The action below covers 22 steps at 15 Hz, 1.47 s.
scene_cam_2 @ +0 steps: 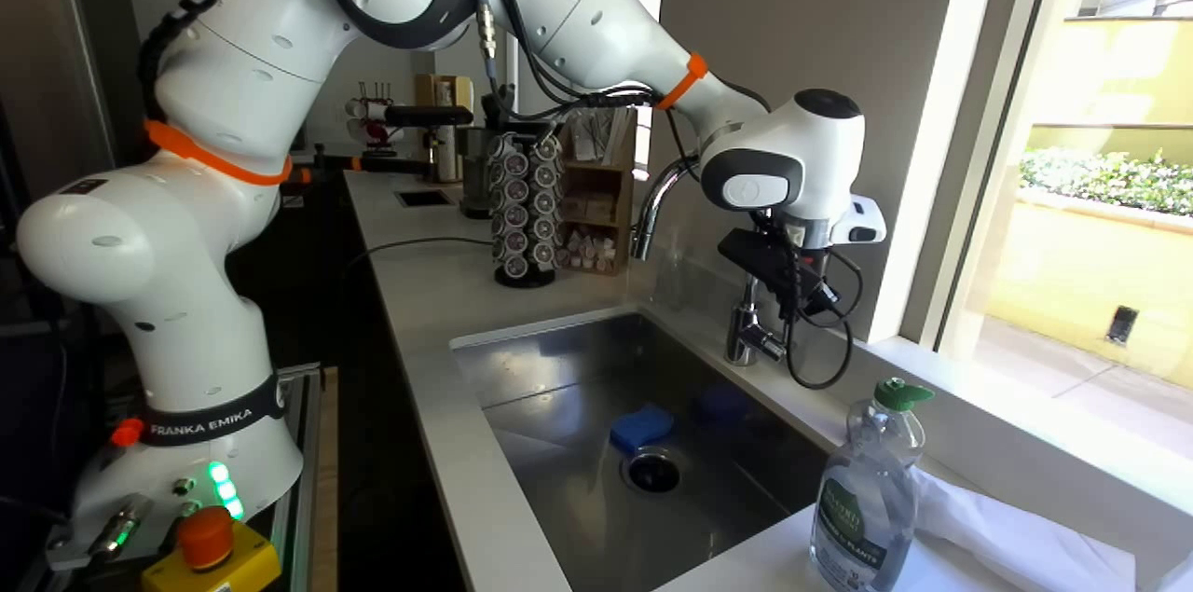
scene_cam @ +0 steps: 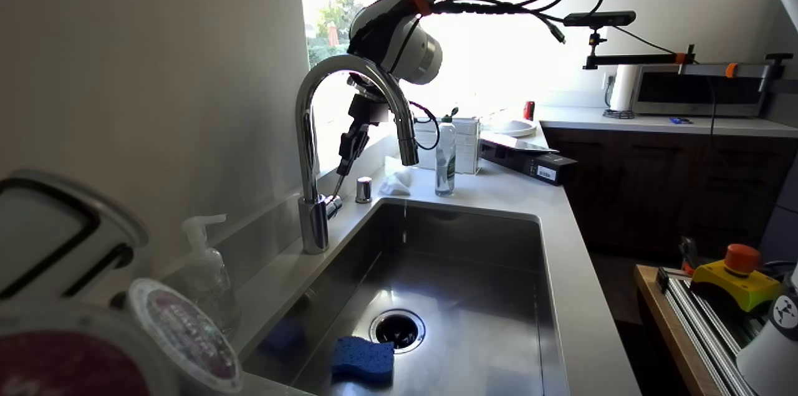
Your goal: Push the faucet handle to the right.
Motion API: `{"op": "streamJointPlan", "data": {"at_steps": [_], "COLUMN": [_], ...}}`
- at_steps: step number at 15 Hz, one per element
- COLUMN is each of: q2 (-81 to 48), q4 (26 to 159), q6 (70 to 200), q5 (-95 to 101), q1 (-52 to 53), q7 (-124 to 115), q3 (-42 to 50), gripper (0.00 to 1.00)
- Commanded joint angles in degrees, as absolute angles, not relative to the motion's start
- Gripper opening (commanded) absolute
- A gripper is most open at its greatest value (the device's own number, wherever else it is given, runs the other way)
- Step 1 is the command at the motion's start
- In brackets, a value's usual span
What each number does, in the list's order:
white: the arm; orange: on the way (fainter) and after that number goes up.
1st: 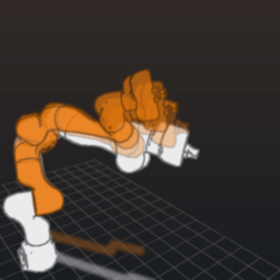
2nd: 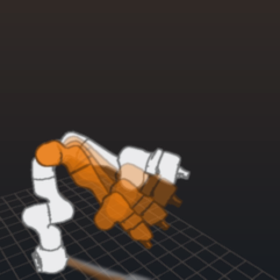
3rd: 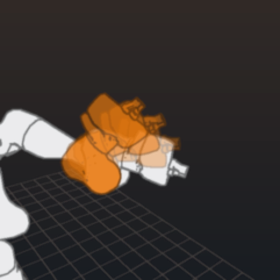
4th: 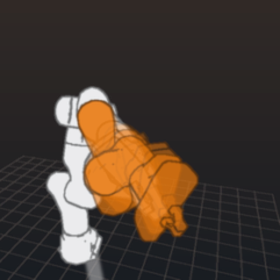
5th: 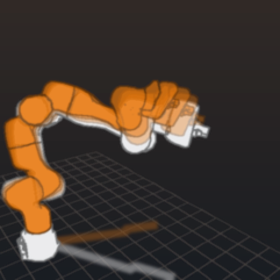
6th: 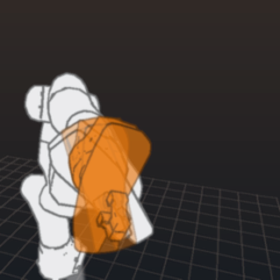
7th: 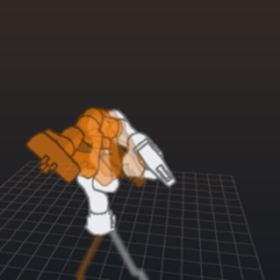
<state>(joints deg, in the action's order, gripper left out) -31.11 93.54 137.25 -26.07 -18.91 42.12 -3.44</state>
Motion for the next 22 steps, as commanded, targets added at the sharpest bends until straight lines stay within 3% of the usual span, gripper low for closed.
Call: {"op": "streamJointPlan", "data": {"at_steps": [1, 22], "q2": [-34.20, -38.72], "q4": [89.44, 84.39], "q6": [139.51, 140.62], "q5": [-28.02, -21.31], "q1": [-18.41, -18.43], "q7": [35.76, 33.97], "q3": [-4.35, -3.98], "gripper": [0.03, 0.03]}}
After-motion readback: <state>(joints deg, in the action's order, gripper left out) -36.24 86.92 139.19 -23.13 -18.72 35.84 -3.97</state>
